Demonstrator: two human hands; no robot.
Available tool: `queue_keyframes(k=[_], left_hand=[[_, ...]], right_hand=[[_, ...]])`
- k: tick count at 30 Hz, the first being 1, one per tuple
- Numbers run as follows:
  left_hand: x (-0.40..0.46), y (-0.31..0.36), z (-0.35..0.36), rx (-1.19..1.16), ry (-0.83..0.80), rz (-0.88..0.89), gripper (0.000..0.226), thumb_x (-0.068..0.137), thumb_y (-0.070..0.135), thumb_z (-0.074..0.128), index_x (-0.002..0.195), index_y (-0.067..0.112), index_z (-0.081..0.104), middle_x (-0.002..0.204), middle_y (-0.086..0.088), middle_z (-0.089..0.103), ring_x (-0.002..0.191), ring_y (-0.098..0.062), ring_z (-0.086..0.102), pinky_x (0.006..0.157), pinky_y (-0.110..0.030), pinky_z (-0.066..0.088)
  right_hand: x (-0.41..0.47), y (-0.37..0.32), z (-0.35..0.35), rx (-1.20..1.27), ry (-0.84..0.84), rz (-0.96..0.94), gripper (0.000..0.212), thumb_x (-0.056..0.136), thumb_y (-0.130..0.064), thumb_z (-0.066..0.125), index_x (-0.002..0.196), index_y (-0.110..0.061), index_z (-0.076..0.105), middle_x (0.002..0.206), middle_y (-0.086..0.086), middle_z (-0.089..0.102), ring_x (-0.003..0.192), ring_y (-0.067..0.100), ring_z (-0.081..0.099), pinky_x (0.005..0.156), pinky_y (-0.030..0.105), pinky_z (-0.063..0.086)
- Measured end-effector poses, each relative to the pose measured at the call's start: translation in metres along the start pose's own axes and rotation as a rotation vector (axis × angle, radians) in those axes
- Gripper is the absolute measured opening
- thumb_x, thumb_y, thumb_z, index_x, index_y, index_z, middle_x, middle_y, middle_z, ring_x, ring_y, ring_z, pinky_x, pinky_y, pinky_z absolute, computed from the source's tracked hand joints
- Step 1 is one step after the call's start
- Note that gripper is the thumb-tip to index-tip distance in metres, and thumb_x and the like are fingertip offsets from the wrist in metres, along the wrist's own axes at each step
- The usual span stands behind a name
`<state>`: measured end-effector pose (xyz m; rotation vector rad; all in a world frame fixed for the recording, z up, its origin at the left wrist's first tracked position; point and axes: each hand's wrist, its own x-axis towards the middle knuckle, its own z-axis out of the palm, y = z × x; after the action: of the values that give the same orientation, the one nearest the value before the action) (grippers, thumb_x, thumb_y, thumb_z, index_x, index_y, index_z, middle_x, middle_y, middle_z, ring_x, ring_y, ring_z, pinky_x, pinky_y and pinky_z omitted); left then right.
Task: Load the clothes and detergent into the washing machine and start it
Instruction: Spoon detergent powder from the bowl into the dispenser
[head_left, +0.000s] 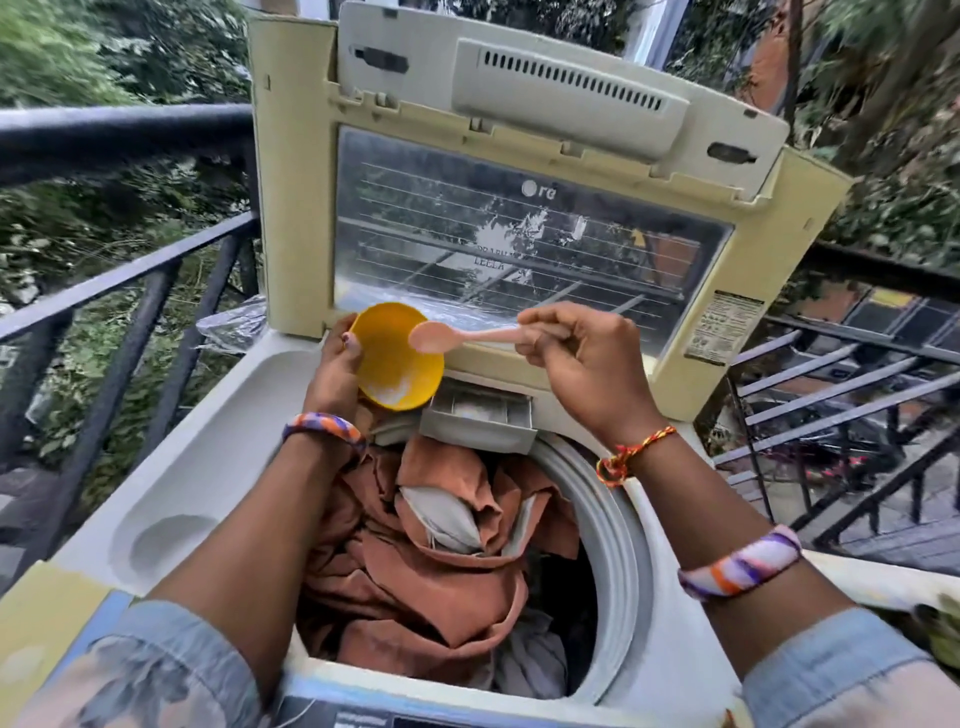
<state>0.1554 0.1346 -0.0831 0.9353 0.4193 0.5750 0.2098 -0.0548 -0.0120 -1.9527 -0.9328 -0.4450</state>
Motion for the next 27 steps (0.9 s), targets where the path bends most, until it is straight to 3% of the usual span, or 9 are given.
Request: queue_keyframes(k=[3,5,8,10,14,16,20,23,27], left_hand=[[-0.008,-0.002,0.003,-0.067,-0.09,-0.034,0.03,0.102,0.022,0.025,0.127,0.027,0.041,0.124,-0.006,0.045,0.111,-0.029,0.047,0.087,-0.058,0.044],[-0.01,-0.003,0.003,-0.115,-0.152,-0.061,0.026,0.101,0.024,0.025,0.112,0.032,0.048,0.119,-0.003,0.052,0.101,-0.027,0.054,0.071,-0.053,0.053],[-0.01,0.0,0.004,-0.147,-0.168,-0.049,0.028,0.101,0.024,0.025,0.099,0.033,0.052,0.11,0.002,0.056,0.09,-0.018,0.057,0.054,-0.041,0.057],[-0.01,0.005,0.005,-0.142,-0.156,-0.033,0.028,0.101,0.023,0.025,0.1,0.033,0.052,0.117,-0.002,0.052,0.092,-0.02,0.057,0.053,-0.039,0.057],[-0.012,0.008,0.004,0.002,-0.148,0.027,0.03,0.101,0.02,0.028,0.12,0.036,0.044,0.125,0.001,0.045,0.104,-0.025,0.051,0.053,-0.033,0.057],[-0.012,0.007,0.003,0.067,-0.153,0.047,0.037,0.1,0.016,0.032,0.132,0.031,0.041,0.123,0.003,0.046,0.105,-0.022,0.05,0.055,-0.03,0.057],[-0.015,0.005,0.009,0.163,-0.122,0.095,0.043,0.098,0.009,0.036,0.14,0.018,0.038,0.121,0.001,0.047,0.11,-0.017,0.046,0.091,-0.043,0.045],[-0.018,0.009,0.01,0.199,-0.08,0.073,0.041,0.098,0.013,0.04,0.139,0.018,0.041,0.122,0.0,0.046,0.112,-0.014,0.043,0.098,-0.042,0.04],[-0.02,0.014,0.008,0.197,-0.052,0.032,0.04,0.098,0.019,0.04,0.138,0.02,0.042,0.141,-0.005,0.044,0.121,-0.02,0.044,0.102,-0.043,0.039]], right_hand=[[-0.007,0.003,0.013,-0.028,0.072,-0.043,0.015,0.078,-0.001,0.063,0.091,-0.002,0.071,0.077,0.012,0.073,0.069,0.018,0.069,0.071,0.031,0.058],[-0.012,0.003,0.018,-0.07,0.094,-0.125,0.015,0.078,-0.001,0.065,0.09,-0.002,0.072,0.077,0.012,0.073,0.064,0.001,0.062,0.063,0.006,0.046],[-0.017,0.002,0.018,-0.046,-0.008,-0.209,0.014,0.077,0.001,0.066,0.09,0.001,0.072,0.079,0.011,0.074,0.061,-0.023,0.051,0.06,-0.004,0.034],[-0.014,0.002,0.014,-0.062,-0.051,-0.238,0.016,0.076,0.004,0.064,0.09,0.002,0.072,0.08,0.006,0.072,0.062,-0.023,0.053,0.06,-0.004,0.035],[-0.001,0.002,0.004,-0.218,0.019,-0.344,0.016,0.077,0.001,0.062,0.09,0.002,0.071,0.08,0.014,0.074,0.067,0.021,0.069,0.065,0.022,0.049],[0.003,-0.002,0.001,-0.262,-0.036,-0.327,0.017,0.077,0.002,0.059,0.091,0.002,0.07,0.079,0.016,0.073,0.069,0.027,0.07,0.067,0.033,0.053],[0.01,-0.004,0.005,-0.077,-0.194,0.179,0.018,0.082,0.006,0.051,0.084,-0.002,0.067,0.076,0.016,0.069,0.061,0.018,0.066,0.065,0.03,0.056],[0.014,0.002,0.013,0.286,-0.196,0.686,0.027,0.088,0.011,0.042,0.07,-0.006,0.052,0.063,0.016,0.06,0.039,0.006,0.059,0.045,0.019,0.052],[0.006,0.012,0.017,0.674,-0.249,1.138,0.028,0.094,0.01,0.032,0.072,0.002,0.046,0.047,0.012,0.06,0.032,0.011,0.059,0.039,0.02,0.05]])
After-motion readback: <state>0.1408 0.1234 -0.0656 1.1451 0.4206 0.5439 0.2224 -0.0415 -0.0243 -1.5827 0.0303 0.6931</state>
